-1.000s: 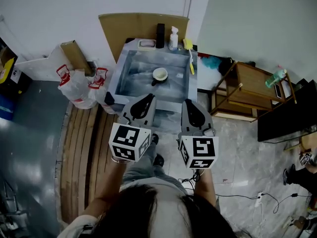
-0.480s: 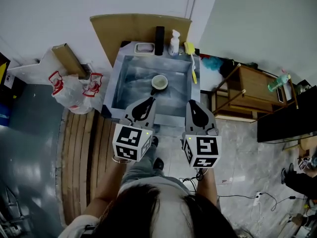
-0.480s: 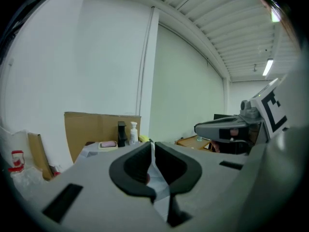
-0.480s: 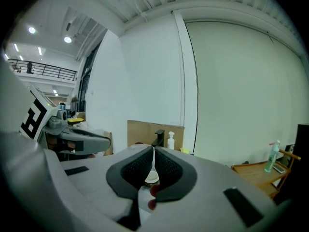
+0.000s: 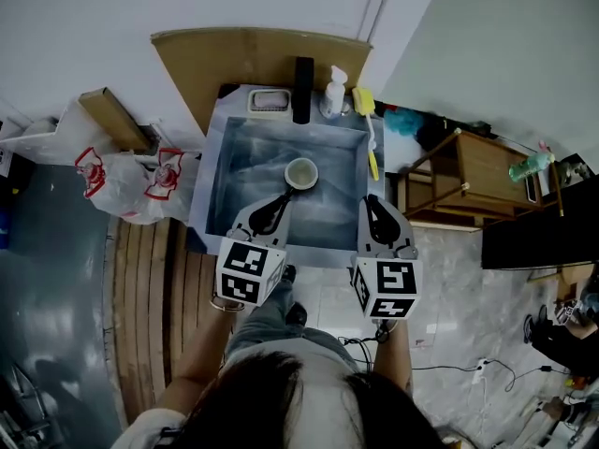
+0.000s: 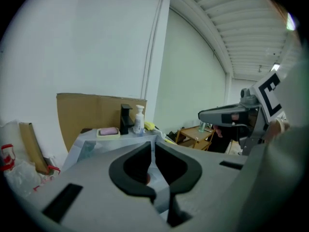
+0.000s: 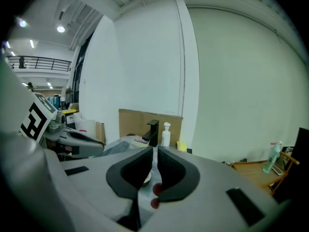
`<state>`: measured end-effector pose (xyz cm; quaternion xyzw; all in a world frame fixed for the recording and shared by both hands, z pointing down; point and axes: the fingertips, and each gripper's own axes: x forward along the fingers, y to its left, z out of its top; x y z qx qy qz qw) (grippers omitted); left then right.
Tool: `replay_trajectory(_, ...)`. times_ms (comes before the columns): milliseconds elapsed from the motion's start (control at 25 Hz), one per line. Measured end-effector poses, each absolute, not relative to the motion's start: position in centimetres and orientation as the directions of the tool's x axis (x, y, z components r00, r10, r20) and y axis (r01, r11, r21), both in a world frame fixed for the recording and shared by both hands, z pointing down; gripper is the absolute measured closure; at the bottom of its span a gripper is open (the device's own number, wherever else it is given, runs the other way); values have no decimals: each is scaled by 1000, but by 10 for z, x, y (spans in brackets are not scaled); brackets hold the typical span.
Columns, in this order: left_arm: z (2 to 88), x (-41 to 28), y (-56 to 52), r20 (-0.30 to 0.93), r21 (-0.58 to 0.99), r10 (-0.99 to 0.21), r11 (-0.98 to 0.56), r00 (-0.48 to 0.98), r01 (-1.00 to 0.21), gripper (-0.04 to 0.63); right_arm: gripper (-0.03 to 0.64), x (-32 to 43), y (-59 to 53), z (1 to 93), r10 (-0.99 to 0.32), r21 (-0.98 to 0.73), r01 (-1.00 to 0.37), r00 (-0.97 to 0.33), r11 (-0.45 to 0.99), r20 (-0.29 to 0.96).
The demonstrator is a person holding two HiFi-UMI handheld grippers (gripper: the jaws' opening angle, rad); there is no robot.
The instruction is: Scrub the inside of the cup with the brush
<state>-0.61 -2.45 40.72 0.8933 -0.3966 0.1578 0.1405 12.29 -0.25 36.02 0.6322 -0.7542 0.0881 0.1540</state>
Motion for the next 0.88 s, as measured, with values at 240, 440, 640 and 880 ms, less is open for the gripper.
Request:
replay_trajectory(240,443,-4,-55,468,171,-595,-664,653,-728,565,584,138,-39,374,-913,74,-987,-102,142,395)
replay_trajectory(440,472,-3,-77,525,183,-540,-683,658,-707,543,569,151,-68,389,-899,89,-989,-68,118,432)
replay_trajectory(640,498,0,-90,571,226,-491,-676,658,-701,529,558,162,-91,409,-878,106,-989,-44,107,476)
replay_trajectory(880,535,1,-101,632,259,-446,-649,634,-715,515,512,175,-119,438,-852,128,-985,-34,117,522)
